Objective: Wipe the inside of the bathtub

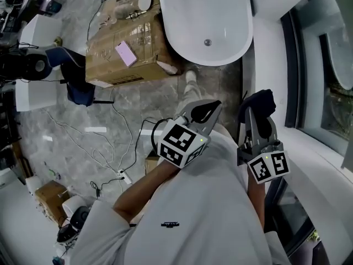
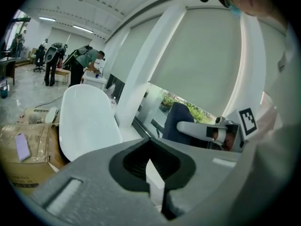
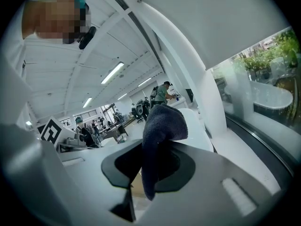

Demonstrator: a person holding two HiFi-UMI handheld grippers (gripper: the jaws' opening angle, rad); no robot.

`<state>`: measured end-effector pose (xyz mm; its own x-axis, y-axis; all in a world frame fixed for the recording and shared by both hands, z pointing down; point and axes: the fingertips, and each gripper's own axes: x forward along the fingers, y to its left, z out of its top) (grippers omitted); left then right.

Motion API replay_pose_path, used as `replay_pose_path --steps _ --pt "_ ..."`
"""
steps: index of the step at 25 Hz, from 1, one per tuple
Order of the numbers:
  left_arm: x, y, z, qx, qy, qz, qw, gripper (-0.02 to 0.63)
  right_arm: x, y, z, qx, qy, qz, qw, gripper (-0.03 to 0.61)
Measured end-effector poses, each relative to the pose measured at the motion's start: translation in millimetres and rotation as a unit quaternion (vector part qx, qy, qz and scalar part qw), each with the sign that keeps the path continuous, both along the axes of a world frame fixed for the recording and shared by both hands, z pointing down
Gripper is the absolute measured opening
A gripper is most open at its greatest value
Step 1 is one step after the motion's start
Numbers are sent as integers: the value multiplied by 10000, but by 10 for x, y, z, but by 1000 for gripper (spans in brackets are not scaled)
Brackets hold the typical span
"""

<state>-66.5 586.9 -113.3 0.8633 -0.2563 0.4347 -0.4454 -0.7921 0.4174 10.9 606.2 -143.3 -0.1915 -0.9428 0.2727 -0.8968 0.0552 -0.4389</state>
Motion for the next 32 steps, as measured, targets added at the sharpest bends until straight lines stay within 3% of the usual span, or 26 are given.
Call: replay_pose_path --steps 7,19,24,32 --pt "191 -982 -69 216 -9 286 9994 -5 167 -985 -43 -133 154 80 9998 46" --pt "106 -2514 -268 312 179 417 9985 -5 69 -2573 -281 -300 361 -7 9989 46" --pt "33 -2870 -153 146 152 245 9995 -5 33 -2946 -183 -438 387 -149 9982 46" --pt "176 -3328 -70 -51 186 -239 9995 -5 383 -3467 -179 -478 531 -444 9965 46"
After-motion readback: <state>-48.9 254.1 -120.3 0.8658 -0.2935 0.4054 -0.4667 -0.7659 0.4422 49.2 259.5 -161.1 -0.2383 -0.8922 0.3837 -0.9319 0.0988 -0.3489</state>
